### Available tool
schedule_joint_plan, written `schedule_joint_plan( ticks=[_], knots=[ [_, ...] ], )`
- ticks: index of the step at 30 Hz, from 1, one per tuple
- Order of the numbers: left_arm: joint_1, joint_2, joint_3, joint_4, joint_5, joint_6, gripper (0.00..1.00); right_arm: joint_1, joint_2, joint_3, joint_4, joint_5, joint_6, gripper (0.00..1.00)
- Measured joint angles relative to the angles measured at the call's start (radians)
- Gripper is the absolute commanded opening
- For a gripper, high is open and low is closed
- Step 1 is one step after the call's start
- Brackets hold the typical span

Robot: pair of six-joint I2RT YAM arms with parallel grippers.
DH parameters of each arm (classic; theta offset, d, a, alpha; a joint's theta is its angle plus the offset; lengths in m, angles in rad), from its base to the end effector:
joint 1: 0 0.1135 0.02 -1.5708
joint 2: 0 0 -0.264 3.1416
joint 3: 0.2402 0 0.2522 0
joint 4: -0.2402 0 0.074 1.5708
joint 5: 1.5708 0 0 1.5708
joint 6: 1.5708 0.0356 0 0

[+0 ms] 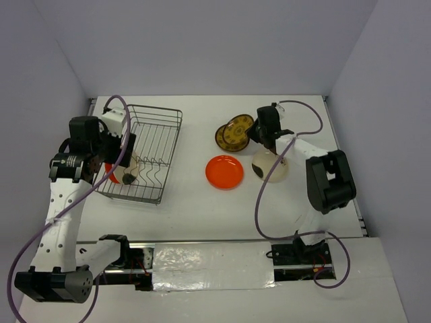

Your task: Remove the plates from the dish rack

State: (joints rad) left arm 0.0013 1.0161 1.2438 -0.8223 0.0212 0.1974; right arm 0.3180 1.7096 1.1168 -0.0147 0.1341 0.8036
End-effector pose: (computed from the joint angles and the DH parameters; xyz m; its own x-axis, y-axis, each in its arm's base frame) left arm 0.1968 -0.0005 0.3903 -0.5461 0.1954 -0.8146 0.1258 0.9805 0.1508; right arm 0.3652 0.1152 0.2255 -0.5243 0.5785 -0.6249 0.2476 0.8057 0.5381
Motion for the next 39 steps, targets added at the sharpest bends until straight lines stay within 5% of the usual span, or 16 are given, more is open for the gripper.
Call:
schedule_joint_plan(
  ticks=[5,7,10,11,21,24,27,30,39],
  knots=[
    [0.015,-0.001,-0.021,-0.001,-0.035,0.017,1.00,-0.038,0.119,0.082,-0.002,-0.075,-0.004,0.31],
    [0.016,-0.002,-0.022,0.002,-0.043,0.020,0.99,-0.041,0.134,0.093,0.002,-0.101,-0.007,0.52],
    [0.016,-0.003,-0.026,0.005,-0.053,0.037,1.00,-0.033,0.134,0.101,-0.011,-0.123,-0.024,0.97],
    [0.016,-0.004,-0.027,0.006,-0.056,0.037,0.99,-0.026,0.134,0.111,-0.031,-0.119,-0.033,1.00],
    [0.016,0.012,-0.031,0.016,-0.079,0.035,0.99,0.115,0.208,0.415,-0.397,0.116,-0.220,1.00],
    [0.016,0.023,-0.046,0.032,-0.104,0.031,0.99,0.151,0.175,0.370,-0.459,0.225,-0.235,1.00],
    [0.016,0.050,-0.065,0.051,-0.140,0.027,0.89,0.181,0.108,0.301,-0.502,0.283,-0.247,1.00],
    [0.016,0.094,-0.094,0.090,-0.182,0.005,0.66,0.217,-0.003,0.223,-0.505,0.312,-0.259,1.00],
    [0.016,0.235,-0.146,0.200,-0.260,-0.021,0.56,0.320,-0.310,0.005,-0.427,0.334,-0.259,1.00]
  ],
)
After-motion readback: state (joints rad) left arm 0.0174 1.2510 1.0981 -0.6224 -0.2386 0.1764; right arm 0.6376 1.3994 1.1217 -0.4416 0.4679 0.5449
